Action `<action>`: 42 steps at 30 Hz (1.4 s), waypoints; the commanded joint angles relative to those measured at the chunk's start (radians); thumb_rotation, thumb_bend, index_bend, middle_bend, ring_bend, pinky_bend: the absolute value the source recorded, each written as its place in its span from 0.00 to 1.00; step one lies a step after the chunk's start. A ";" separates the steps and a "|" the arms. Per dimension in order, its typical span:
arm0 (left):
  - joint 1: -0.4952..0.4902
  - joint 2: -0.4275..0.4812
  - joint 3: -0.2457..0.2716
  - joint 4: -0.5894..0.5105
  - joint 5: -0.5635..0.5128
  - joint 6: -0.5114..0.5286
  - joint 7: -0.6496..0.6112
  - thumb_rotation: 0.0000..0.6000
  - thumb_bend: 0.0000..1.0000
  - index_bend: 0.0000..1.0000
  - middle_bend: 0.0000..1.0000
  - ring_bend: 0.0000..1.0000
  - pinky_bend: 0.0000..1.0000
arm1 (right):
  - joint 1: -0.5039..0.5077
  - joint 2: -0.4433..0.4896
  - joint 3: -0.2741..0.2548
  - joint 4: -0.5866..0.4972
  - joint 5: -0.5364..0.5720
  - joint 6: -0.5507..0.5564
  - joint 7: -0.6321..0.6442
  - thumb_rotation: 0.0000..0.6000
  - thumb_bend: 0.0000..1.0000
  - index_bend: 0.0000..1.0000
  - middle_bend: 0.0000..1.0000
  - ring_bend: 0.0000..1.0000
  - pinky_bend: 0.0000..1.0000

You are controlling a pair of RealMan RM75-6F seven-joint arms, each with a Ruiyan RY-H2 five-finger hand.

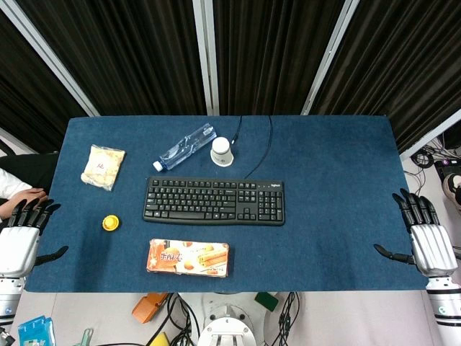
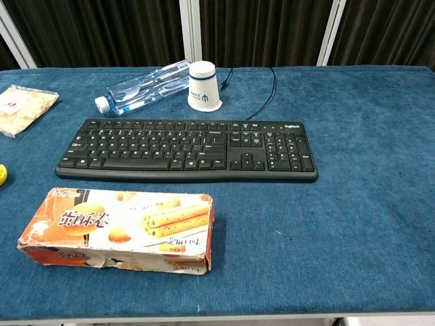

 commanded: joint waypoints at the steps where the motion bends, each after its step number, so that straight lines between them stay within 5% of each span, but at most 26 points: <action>1: -0.001 0.000 0.000 -0.001 -0.003 -0.004 -0.001 1.00 0.12 0.17 0.14 0.07 0.00 | 0.006 0.003 -0.001 -0.008 -0.004 -0.010 -0.004 0.82 0.20 0.00 0.00 0.00 0.00; 7: -0.001 -0.001 0.001 -0.002 -0.007 -0.009 0.000 1.00 0.12 0.17 0.14 0.07 0.00 | 0.045 0.023 0.004 -0.065 -0.007 -0.069 -0.062 0.81 0.20 0.00 0.00 0.00 0.01; 10: -0.004 -0.005 0.000 0.001 -0.007 -0.013 -0.003 1.00 0.12 0.17 0.14 0.07 0.00 | 0.095 0.029 0.025 -0.132 0.026 -0.145 -0.151 0.80 0.23 0.00 0.07 0.06 0.22; 14: -0.010 -0.010 -0.003 0.006 -0.010 -0.020 -0.005 1.00 0.12 0.17 0.14 0.07 0.00 | 0.204 0.014 0.069 -0.195 0.103 -0.301 -0.264 0.80 0.47 0.01 0.42 0.55 0.69; 18: -0.010 -0.012 -0.002 0.010 -0.014 -0.025 -0.007 1.00 0.12 0.17 0.14 0.07 0.00 | 0.327 -0.039 0.114 -0.205 0.241 -0.461 -0.393 0.81 0.69 0.11 0.71 0.86 0.95; 22: -0.005 -0.015 0.001 0.017 -0.026 -0.030 -0.011 1.00 0.12 0.17 0.14 0.07 0.00 | 0.448 -0.129 0.144 -0.157 0.429 -0.572 -0.538 0.80 0.83 0.19 0.82 0.98 1.00; 29: 0.002 -0.017 0.004 0.024 -0.037 -0.034 -0.014 1.00 0.12 0.17 0.14 0.07 0.00 | 0.594 -0.263 0.143 -0.054 0.669 -0.627 -0.688 0.80 0.94 0.24 0.88 1.00 1.00; 42: 0.003 -0.025 0.006 0.035 -0.038 -0.038 -0.019 1.00 0.12 0.17 0.14 0.07 0.00 | 0.713 -0.350 0.090 0.031 0.830 -0.632 -0.748 0.80 0.94 0.24 0.89 1.00 1.00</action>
